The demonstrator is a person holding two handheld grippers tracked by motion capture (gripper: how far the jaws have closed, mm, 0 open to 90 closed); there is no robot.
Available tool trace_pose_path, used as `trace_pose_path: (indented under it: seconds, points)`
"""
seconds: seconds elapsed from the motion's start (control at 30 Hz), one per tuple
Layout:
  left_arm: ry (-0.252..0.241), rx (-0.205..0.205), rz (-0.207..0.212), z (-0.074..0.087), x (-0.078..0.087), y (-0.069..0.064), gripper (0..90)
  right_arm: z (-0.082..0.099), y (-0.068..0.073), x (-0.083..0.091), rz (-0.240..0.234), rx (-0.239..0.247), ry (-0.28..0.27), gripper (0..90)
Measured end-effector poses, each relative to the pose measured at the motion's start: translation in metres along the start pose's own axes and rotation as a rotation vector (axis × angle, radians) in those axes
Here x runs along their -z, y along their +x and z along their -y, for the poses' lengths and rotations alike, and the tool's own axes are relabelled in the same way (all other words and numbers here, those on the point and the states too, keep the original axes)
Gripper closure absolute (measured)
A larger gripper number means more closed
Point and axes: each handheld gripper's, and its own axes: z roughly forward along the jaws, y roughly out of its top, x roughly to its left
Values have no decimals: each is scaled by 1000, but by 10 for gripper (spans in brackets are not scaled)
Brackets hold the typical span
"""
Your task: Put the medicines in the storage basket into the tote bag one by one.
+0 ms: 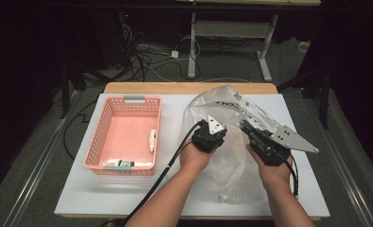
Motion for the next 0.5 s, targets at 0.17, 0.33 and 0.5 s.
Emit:
trace_pose_path:
  seconds: [0.17,0.33,0.5]
  points:
    - [38,-16,22,8,-14,-6,659,3,0,-2,0,-3,14,900]
    - [59,-15,27,9,-26,-8,658,5,1,-3,-1,-12,24,900]
    - [57,12,52,7,-33,-7,654,6,-1,-4,3,-9,28,900]
